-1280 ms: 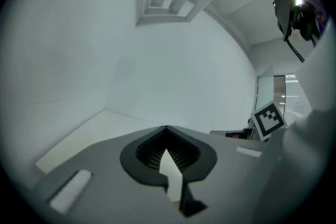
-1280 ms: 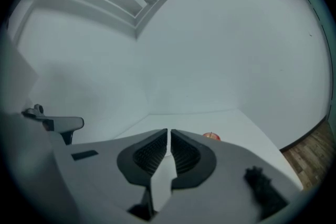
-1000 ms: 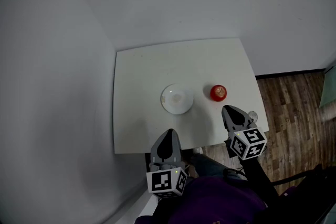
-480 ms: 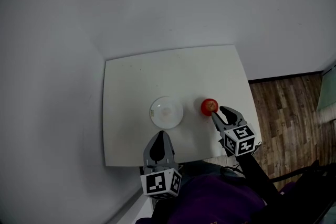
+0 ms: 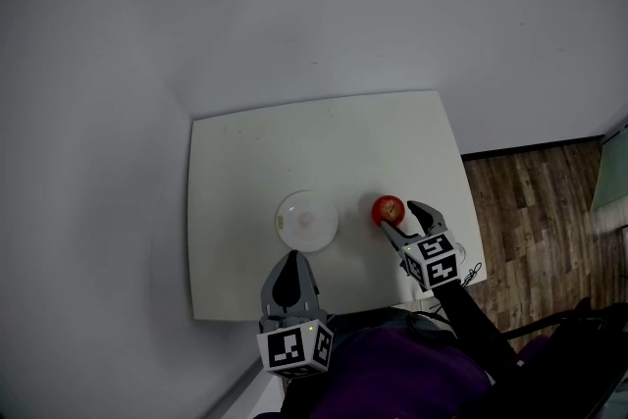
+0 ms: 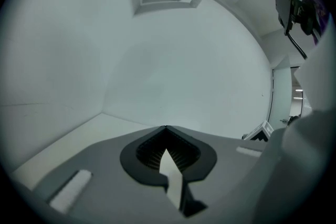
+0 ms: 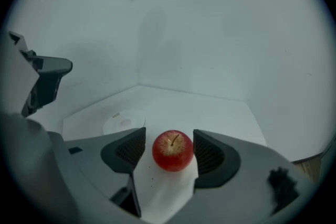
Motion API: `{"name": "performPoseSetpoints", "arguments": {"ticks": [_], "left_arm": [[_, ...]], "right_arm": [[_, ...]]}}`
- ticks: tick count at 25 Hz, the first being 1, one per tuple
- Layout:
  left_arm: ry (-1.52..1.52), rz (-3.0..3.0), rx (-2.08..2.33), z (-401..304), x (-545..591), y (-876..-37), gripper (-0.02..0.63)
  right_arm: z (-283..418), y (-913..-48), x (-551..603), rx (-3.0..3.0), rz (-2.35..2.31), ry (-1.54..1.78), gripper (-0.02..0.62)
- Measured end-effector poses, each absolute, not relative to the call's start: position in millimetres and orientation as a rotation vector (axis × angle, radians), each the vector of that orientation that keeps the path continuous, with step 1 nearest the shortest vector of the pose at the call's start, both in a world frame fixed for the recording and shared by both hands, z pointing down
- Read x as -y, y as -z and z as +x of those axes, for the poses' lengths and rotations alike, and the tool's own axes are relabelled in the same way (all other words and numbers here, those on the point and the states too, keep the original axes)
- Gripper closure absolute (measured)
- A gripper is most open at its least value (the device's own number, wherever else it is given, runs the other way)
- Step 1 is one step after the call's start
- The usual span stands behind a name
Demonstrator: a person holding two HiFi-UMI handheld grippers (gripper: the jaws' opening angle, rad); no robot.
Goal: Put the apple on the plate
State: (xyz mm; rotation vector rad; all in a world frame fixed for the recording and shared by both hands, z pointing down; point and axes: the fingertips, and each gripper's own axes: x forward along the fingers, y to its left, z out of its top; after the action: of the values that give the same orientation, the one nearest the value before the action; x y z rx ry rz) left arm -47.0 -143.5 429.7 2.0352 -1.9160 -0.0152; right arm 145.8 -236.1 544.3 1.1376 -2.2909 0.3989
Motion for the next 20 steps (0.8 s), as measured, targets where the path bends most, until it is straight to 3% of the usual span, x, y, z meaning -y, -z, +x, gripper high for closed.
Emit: {"name": "performPoseSetpoints", "arguments": {"ticks": [7,20], "left_arm": [[-0.001,2.020,1.934,-66.0,152.2,-426.4,0.600],[-0.018,2.034,1.930,-86.6,167.3,-426.9,0.600]], "right_arm": [[143.3,-566.8,248.3,2.208,1.104,-0.410,0.275],[135.4,-587.4,256.2,2.143,1.072,-0.452,0.273]]}}
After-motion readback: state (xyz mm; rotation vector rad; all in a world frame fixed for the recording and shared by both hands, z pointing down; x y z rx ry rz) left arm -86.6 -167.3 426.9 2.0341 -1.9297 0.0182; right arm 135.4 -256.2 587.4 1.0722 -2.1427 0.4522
